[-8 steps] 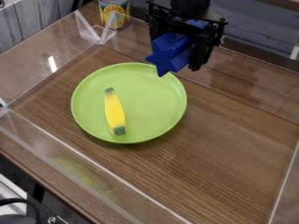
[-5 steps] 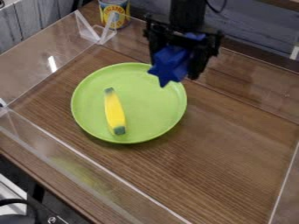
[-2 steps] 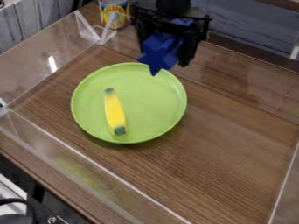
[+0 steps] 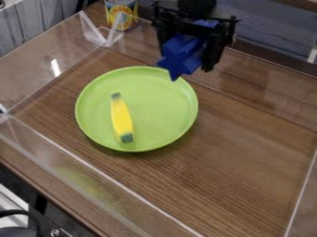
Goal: Put the banana in the green plate
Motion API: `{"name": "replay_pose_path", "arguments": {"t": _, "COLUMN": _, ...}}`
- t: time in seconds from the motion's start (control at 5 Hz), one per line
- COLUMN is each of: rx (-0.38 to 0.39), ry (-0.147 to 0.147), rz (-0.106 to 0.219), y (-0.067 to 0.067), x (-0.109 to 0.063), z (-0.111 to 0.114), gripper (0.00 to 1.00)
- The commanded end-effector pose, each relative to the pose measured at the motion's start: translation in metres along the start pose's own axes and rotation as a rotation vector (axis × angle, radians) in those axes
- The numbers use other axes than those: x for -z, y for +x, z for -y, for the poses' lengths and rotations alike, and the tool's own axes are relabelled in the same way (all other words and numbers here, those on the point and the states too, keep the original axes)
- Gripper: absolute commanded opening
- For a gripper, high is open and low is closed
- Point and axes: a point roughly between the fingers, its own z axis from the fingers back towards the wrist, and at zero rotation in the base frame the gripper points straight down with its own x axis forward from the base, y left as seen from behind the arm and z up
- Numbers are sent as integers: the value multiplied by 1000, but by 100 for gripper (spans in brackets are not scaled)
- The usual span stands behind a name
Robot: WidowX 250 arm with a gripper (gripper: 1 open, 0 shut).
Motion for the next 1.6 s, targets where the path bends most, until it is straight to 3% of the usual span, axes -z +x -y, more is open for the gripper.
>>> {"name": "replay_pose_path", "arguments": {"t": 0.0, "rx": 29, "ry": -5, "rz": 65, "y": 13, "x": -6, "z": -10, "gripper": 100}}
{"name": "replay_pose_path", "arguments": {"t": 0.2, "rx": 54, "ry": -5, "rz": 71, "y": 16, "x": -1, "z": -23, "gripper": 0}}
{"name": "replay_pose_path", "arguments": {"t": 0.6, "rx": 118, "ry": -10, "rz": 82, "y": 19, "x": -1, "z": -28, "gripper": 0}}
{"name": "replay_pose_path", "arguments": {"t": 1.0, "rx": 187, "ry": -17, "rz": 105, "y": 12, "x": 11, "z": -12, "gripper": 0}}
{"name": "replay_pose_path", "arguments": {"t": 1.4, "rx": 222, "ry": -18, "rz": 139, "y": 19, "x": 6, "z": 0, "gripper": 0}}
